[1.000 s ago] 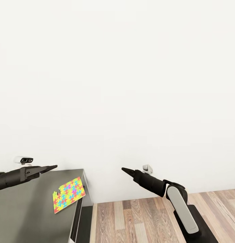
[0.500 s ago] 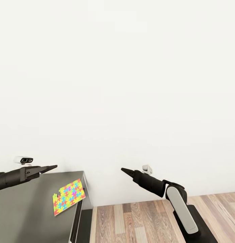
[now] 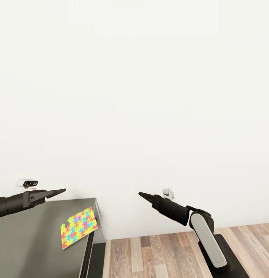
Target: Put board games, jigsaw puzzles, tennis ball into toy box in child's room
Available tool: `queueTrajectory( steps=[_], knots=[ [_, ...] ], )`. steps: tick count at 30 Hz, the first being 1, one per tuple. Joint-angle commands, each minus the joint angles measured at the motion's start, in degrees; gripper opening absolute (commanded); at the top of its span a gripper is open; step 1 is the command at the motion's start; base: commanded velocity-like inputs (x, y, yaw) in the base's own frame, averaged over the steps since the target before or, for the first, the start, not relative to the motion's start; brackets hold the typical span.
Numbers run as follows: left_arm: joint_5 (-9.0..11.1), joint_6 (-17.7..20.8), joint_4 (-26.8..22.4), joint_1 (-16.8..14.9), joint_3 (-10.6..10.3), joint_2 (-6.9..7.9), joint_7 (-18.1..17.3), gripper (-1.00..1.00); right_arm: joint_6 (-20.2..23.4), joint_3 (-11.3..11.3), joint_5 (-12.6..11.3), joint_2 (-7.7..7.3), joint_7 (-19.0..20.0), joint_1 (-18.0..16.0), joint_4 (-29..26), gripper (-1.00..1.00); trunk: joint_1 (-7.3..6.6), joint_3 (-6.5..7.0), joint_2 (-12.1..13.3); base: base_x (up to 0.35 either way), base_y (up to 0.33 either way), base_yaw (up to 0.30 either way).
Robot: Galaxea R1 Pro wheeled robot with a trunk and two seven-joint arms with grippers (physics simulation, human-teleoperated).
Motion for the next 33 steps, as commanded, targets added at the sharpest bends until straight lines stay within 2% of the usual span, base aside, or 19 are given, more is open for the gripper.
queueTrajectory(
  steps=[1, 22, 29, 33],
  knots=[
    [0.01, 0.6, -0.01, -0.05, -0.02, 0.02, -0.2, 1.0, 0.11, 0.01, 0.27, -0.03, 0.28, -0.05, -0.03, 1.0, 0.04, -0.03, -0.12, 0.0, 0.0, 0.0],
    [-0.06, 0.6, -0.01, -0.05, -0.02, 0.02, -0.2, 1.0, 0.03, 1.46, 0.48, 0.19, 0.13, -0.05, 0.27, 1.0, 0.04, 1.94, -0.12, 0.0, 0.0, 0.003],
    [-0.06, 0.61, -0.01, -0.05, -0.22, 0.02, -0.2, 1.0, 0.09, 1.23, 3.54, 0.83, 0.05, -0.17, 0.8, 1.0, 0.04, 2.11, -0.12, -0.055, 0.003, 0.01],
    [-0.06, 0.6, -0.01, -0.05, -0.4, 0.02, -0.2, 1.0, 0.25, 1.09, 3.76, 0.92, 0.07, -0.64, 2.25, 1.0, 0.04, 2.12, -0.12, -0.021, 0.004, 0.001]
  ],
)
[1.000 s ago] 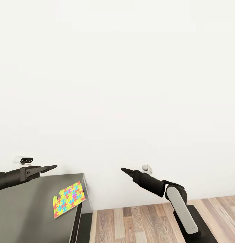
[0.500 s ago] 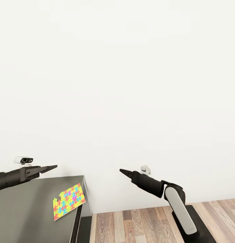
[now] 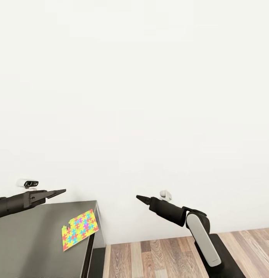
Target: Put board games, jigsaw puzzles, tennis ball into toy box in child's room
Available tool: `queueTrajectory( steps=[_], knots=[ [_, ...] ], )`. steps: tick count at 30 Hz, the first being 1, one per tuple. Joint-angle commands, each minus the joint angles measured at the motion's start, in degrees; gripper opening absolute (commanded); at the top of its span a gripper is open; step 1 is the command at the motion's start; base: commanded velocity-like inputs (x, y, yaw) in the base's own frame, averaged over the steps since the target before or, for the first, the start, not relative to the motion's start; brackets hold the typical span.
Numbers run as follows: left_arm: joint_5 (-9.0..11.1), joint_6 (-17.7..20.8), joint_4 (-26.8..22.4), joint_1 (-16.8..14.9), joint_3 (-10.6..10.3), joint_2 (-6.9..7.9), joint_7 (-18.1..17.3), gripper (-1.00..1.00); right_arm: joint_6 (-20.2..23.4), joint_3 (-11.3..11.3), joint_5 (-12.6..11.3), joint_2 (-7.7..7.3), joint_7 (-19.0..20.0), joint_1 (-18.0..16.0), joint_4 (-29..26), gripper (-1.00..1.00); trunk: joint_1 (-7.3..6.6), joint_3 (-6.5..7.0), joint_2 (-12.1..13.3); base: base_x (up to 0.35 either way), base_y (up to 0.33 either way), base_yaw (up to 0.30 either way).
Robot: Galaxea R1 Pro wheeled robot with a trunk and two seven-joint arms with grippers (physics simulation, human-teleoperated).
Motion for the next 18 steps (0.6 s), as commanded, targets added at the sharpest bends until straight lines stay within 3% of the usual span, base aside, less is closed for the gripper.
queueTrajectory(
  steps=[1, 13, 18],
  knots=[
    [0.01, 0.61, -0.01, -0.05, -0.04, 0.02, -0.2, 1.0, 0.15, -0.05, 0.27, -0.02, 0.29, -0.12, 0.3, 1.0, 0.04, -0.13, -0.14, -0.01, 0.002, 0.0],
    [0.01, 1.1, 0.08, -0.05, -0.17, 0.02, -0.2, 1.0, 0.27, -0.46, -0.06, 0.12, -0.26, -0.75, 5.81, 1.0, 0.04, -0.13, -0.14, -0.001, 0.0, 0.0],
    [0.07, 1.7, 0.08, -0.03, -0.34, -0.01, -0.2, 1.0, 0.26, -1.06, -2.12, 0.39, -0.05, -4.39, 15.01, 1.0, 1.13, -1.03, -2.14, 0.0, 0.0, 0.0]
  ],
)
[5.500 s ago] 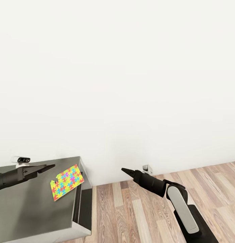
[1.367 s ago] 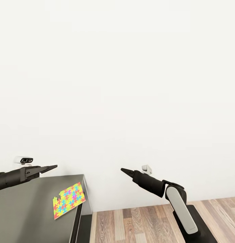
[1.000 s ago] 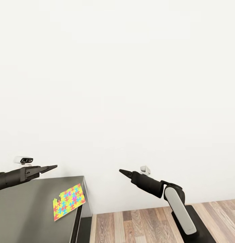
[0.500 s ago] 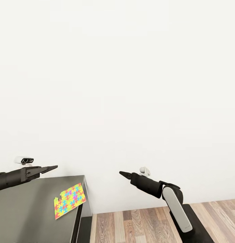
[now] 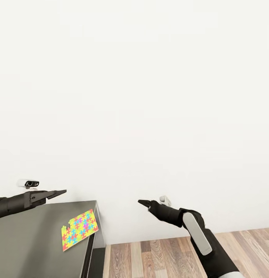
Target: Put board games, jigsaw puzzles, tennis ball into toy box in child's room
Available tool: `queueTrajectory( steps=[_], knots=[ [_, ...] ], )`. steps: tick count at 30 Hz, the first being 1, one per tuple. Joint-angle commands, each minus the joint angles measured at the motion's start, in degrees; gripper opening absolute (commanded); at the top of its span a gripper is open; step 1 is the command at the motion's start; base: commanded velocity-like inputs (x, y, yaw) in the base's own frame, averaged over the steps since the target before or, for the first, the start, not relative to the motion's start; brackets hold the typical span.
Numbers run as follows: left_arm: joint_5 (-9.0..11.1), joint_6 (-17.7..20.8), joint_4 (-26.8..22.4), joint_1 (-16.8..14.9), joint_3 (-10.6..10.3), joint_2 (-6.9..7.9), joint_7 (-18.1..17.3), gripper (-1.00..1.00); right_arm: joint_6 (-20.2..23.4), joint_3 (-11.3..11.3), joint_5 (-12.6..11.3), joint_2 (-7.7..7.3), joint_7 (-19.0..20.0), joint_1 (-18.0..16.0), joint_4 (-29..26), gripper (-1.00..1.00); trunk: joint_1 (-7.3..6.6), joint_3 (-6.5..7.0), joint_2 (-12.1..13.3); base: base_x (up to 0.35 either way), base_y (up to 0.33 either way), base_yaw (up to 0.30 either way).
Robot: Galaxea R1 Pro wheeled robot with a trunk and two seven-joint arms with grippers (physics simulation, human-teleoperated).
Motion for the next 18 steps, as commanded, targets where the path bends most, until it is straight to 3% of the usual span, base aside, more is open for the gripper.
queueTrajectory(
  steps=[1, 5, 8, 12, 15, 18],
  knots=[
    [0.02, 0.71, -0.01, -0.05, -0.22, -0.05, -0.2, 1.0, 0.02, -0.07, -1.27, 0.36, 0.24, -0.56, 2.01, 1.0, 0.25, -0.31, -0.55, 0.0, 0.0, 0.0],
    [-0.01, 1.48, -0.01, -0.06, -0.87, -0.25, -0.2, 1.0, -0.19, -0.27, -5.71, 2.81, 0.04, -1.23, 4.88, 1.0, 1.13, -1.03, -2.16, 0.0, 0.0, 0.0],
    [-0.1, 2.02, -0.01, -0.06, -1.07, -0.4, -0.2, 1.0, -0.1, -0.33, -6.85, 3.49, 0.16, -1.41, 5.46, 1.0, 1.79, -1.57, -3.36, 0.0, 0.0, 0.0],
    [-0.06, 3.19, -0.48, -0.06, -1.19, -0.6, -0.2, 1.0, -0.05, -0.44, -7.19, 3.41, 0.39, -1.47, 5.63, 1.0, 2.67, -2.29, -4.96, 0.0, 0.0, 0.0],
    [-0.02, 5.36, -3.67, 0.12, -1.38, -0.74, -0.2, 1.0, 0.02, -0.95, -7.35, 2.99, 0.51, -1.29, 5.12, 1.0, 3.33, -2.83, -6.17, 0.0, 0.0, 0.0],
    [-0.03, 8.58, -8.6, 1.74, -1.52, -0.96, -0.2, 1.0, 0.01, -3.26, -7.42, 3.08, 0.57, -1.13, 4.58, 1.0, 3.99, -3.36, -7.37, 0.0, 0.0, 0.0]
  ],
)
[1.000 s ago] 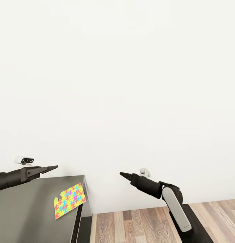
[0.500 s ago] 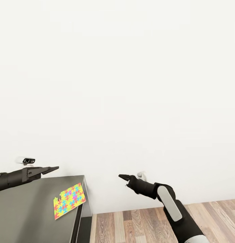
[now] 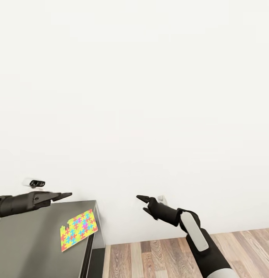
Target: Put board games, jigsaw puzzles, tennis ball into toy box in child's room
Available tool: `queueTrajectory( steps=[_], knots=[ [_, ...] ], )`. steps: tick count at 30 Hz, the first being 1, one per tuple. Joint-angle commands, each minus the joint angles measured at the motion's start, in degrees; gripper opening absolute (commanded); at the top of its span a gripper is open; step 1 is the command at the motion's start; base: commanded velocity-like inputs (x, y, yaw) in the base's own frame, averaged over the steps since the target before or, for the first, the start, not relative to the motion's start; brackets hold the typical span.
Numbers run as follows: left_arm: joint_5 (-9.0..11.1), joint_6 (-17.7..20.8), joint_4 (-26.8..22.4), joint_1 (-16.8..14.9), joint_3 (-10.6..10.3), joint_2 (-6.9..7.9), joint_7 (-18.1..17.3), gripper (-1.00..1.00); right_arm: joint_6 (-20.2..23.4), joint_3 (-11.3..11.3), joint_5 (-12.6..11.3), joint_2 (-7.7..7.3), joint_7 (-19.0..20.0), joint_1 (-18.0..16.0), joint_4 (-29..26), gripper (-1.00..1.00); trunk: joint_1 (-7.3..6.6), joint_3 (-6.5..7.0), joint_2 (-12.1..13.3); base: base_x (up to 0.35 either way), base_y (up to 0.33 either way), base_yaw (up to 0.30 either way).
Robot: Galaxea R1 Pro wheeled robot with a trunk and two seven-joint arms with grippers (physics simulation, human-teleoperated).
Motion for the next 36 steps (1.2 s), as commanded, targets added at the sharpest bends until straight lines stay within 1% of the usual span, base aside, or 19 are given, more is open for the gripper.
queueTrajectory(
  steps=[1, 2, 5, 11, 13, 15, 18, 20, 26, 31, 36],
  knots=[
    [0.01, 1.54, -2.07, 0.86, -0.03, 0.01, -0.2, 1.0, 0.2, -1.03, 0.3, 0.18, 0.29, -0.02, -0.1, 1.0, 0.25, -0.29, -0.51, 0.0, 0.0, 0.0],
    [0.17, 2.1, -3.92, 1.51, -0.03, 0.0, -0.2, 1.0, 0.19, -1.69, 0.29, 0.27, 0.27, 0.0, -0.2, 1.0, 0.47, -0.47, -0.91, 0.0, 0.0, 0.0],
    [0.49, 2.82, -6.41, 2.29, 0.45, -0.07, -0.2, 1.0, 0.23, -2.52, 0.27, 0.22, 0.26, 0.02, -0.33, 1.0, 1.13, -1.01, -2.11, 0.0, 0.0, 0.0],
    [0.42, 3.07, -7.2, 2.56, 0.81, -0.09, -0.2, 1.0, 0.15, -3.37, 0.36, 0.1, 0.25, 0.03, -0.35, 1.0, 2.45, -2.09, -4.52, 0.0, 0.0, 0.0],
    [0.31, 3.15, -7.28, 2.59, 2.64, 0.04, -0.2, 1.0, 0.1, -3.76, 0.35, 0.43, 0.15, 0.03, -0.33, 1.0, 2.89, -2.45, -5.32, 0.0, 0.0, 0.0],
    [0.23, 3.16, -7.29, 2.6, 3.63, -0.02, -0.2, 1.0, 0.03, -3.81, 0.42, 0.5, 0.21, 0.05, -0.3, 1.0, 3.33, -2.81, -6.13, 0.0, 0.0, 0.0],
    [0.11, 3.15, -7.3, 2.63, 4.31, -0.08, -0.2, 1.0, -0.09, -3.83, 0.64, 0.61, 0.31, 0.06, -0.16, 1.0, 3.98, -3.34, -7.33, 0.0, 0.0, 0.0],
    [0.05, 3.12, -7.3, 2.61, 4.47, -0.09, -0.2, 1.0, -0.34, -3.73, 0.85, 0.67, 0.13, 0.07, -0.02, 1.0, 4.42, -3.7, -8.13, 0.0, 0.0, 0.0],
    [-0.03, 3.03, -7.3, 2.61, 4.55, -0.22, -0.2, 1.0, -3.25, -3.35, 0.91, 0.84, -1.31, 0.01, 0.59, 1.0, 5.74, -4.78, -10.54, 0.0, 0.0, 0.0],
    [-0.11, 2.95, -7.3, 2.61, 4.54, -0.28, -0.2, 1.0, -2.83, -3.18, 0.74, 0.96, -3.07, -0.72, 3.52, 1.0, 6.84, -5.68, -12.54, 0.0, 0.0, 0.0],
    [-0.12, 2.93, -7.31, 2.62, 4.61, -0.28, -0.2, 1.0, -1.28, -3.14, 0.67, 0.92, -2.78, -1.9, 5.31, 1.0, 7.94, -6.58, -14.55, 0.0, 0.0, 0.0]
  ],
)
